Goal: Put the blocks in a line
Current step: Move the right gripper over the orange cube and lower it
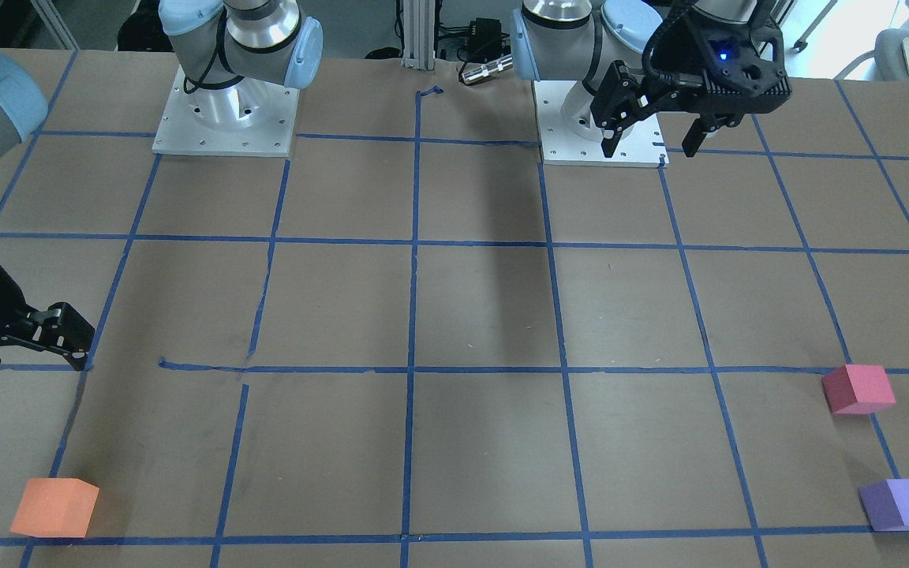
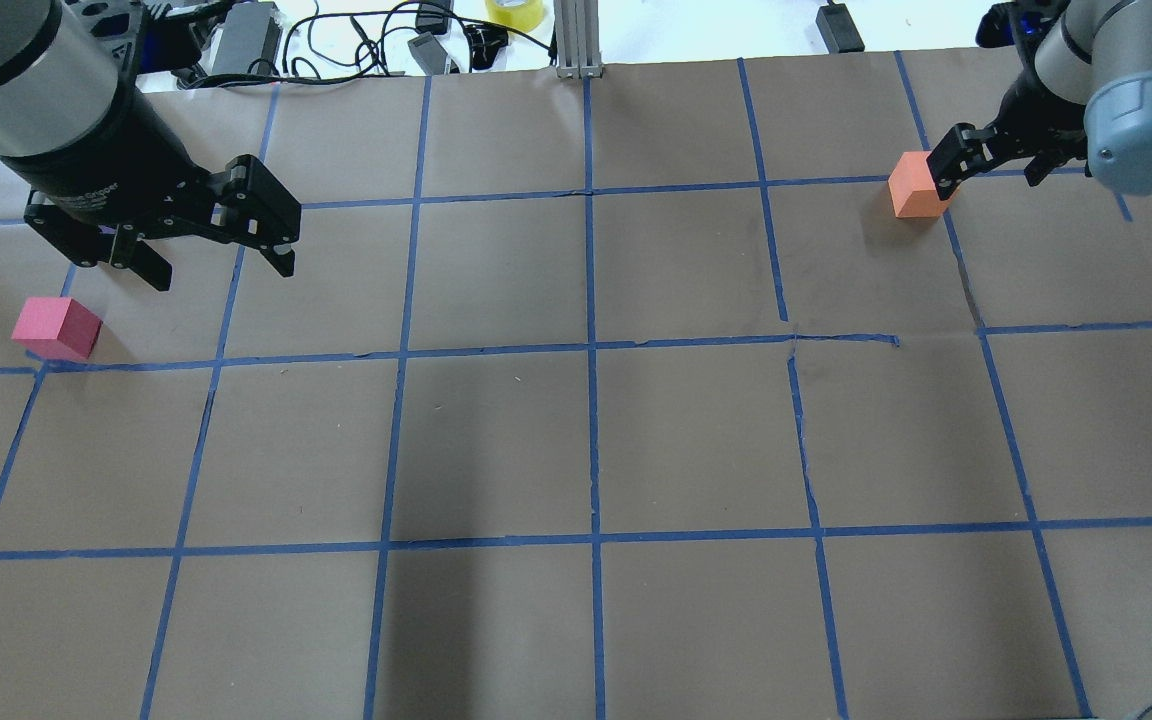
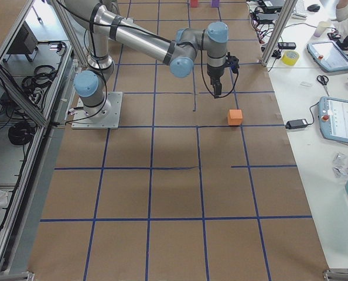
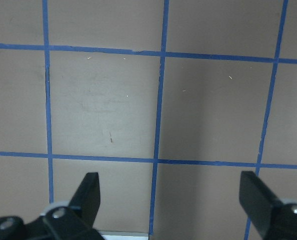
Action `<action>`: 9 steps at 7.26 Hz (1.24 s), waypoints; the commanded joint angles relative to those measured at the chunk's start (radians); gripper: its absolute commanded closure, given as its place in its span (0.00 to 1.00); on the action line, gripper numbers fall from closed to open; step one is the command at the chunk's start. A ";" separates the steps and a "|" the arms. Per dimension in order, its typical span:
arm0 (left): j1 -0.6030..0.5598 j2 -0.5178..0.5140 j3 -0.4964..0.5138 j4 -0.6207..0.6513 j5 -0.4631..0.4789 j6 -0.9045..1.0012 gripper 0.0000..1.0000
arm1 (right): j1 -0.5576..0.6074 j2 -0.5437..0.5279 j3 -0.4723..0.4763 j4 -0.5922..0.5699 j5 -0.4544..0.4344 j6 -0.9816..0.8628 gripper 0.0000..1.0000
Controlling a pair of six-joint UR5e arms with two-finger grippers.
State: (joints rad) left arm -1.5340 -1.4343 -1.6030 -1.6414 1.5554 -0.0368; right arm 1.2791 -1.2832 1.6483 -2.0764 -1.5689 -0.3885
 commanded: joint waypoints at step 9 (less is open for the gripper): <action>-0.002 0.002 0.000 0.000 0.000 0.000 0.00 | -0.014 0.355 -0.154 -0.266 0.064 -0.073 0.00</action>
State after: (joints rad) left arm -1.5342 -1.4328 -1.6030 -1.6414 1.5554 -0.0368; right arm 1.2655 -0.9580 1.5224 -2.3412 -1.5050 -0.4589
